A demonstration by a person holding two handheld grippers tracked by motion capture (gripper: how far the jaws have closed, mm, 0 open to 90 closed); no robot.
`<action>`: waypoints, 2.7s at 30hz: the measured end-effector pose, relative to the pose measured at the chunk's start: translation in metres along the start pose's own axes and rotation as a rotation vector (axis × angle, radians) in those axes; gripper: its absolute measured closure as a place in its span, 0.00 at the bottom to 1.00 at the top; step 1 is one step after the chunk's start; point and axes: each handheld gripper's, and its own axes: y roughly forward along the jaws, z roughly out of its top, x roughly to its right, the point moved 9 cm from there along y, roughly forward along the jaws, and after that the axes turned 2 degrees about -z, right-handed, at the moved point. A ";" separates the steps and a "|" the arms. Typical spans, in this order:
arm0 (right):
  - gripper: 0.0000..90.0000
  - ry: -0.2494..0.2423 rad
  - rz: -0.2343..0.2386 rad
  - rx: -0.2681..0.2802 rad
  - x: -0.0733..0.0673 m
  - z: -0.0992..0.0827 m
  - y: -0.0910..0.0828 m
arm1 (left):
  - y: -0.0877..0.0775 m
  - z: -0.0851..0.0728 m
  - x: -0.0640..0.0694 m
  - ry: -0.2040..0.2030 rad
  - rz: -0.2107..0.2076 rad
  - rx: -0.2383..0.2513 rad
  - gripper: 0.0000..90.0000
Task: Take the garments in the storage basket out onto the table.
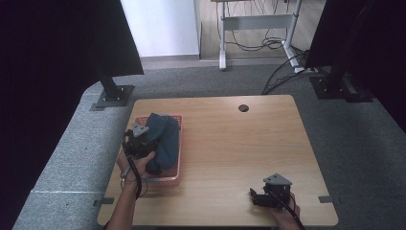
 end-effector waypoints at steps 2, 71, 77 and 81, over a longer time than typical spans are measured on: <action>0.08 0.001 0.001 0.000 0.000 0.000 0.000 | -0.001 0.001 0.001 0.002 0.000 0.001 0.75; 0.08 0.005 0.006 -0.003 0.000 0.000 0.000 | -0.012 0.041 0.033 0.066 -0.029 0.059 0.75; 0.08 0.004 0.006 -0.003 0.000 0.000 0.000 | -0.012 0.045 0.037 0.075 -0.032 0.061 0.75; 0.08 0.004 0.006 -0.003 0.000 0.000 0.000 | -0.012 0.047 0.038 0.076 -0.034 0.062 0.75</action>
